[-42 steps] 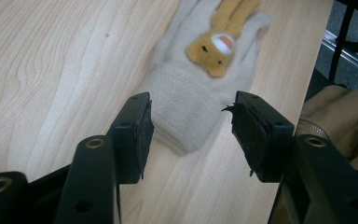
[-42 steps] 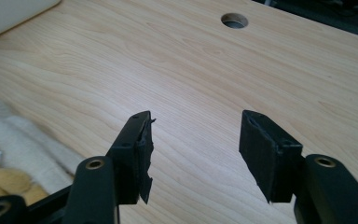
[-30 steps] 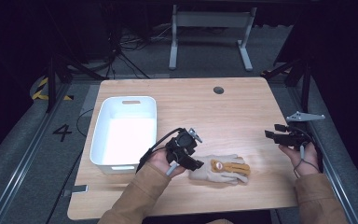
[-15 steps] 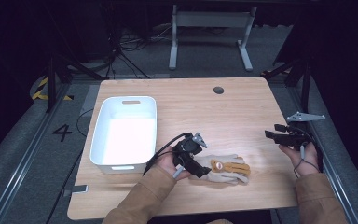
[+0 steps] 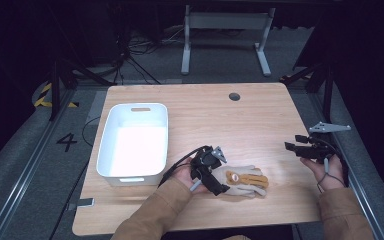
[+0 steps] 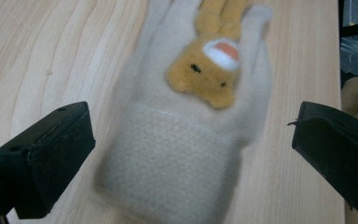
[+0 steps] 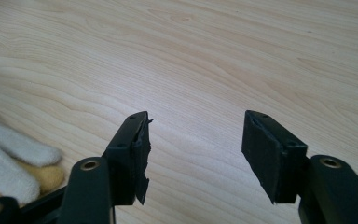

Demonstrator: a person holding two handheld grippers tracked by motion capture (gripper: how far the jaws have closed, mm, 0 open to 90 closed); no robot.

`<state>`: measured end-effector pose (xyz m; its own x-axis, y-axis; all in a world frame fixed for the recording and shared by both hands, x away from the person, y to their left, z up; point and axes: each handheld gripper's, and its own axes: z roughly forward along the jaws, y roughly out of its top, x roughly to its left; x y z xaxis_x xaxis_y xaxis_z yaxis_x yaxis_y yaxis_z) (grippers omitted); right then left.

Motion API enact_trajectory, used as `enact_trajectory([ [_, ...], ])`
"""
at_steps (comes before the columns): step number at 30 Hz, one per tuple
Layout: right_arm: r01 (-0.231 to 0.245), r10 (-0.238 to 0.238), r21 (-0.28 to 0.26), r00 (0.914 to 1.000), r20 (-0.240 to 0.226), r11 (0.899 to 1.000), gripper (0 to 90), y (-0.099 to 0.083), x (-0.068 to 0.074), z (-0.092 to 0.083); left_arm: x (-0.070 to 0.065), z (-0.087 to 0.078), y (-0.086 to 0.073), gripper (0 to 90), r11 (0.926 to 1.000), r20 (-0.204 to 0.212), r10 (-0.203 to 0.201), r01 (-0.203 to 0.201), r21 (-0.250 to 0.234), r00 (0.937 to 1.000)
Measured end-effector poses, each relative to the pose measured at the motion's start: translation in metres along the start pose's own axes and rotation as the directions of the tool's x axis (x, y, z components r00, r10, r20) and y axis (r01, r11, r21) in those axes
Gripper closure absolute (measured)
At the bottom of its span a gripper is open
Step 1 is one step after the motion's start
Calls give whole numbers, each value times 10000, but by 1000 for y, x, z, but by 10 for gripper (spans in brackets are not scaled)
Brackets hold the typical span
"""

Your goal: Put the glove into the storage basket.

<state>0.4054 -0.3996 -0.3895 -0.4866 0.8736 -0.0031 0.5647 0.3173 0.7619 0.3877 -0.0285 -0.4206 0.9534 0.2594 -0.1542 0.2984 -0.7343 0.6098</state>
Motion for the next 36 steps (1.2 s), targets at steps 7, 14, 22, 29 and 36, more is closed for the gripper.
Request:
enact_trajectory([
  [7, -74, 74, -24, 9999, 132, 10000, 414, -5, -3, -6, 9, 11, 2, 0, 9997, 145, -168, 165, 184, 9998],
  [14, -129, 129, -1, 9998, 132, 9999, 412, -7, -5, -6, 2, 18, 6, 0, 9958, -308, 399, -372, 836, 9987],
  [22, -89, 89, -9, 9999, 128, 10000, 411, -6, -4, -6, -2, 25, 7, 0, 9918, -462, 877, -829, 967, 9951],
  [29, -136, 136, -20, 9998, 127, 9999, 411, -7, -4, -7, -3, 35, 7, 0, 9856, -455, 1197, -1132, 1252, 9918],
  [36, -144, 145, -42, 9998, 144, 9999, 411, -7, -5, -7, -7, 43, 10, 0, 9769, -717, 1582, -1455, 1563, 9848],
])
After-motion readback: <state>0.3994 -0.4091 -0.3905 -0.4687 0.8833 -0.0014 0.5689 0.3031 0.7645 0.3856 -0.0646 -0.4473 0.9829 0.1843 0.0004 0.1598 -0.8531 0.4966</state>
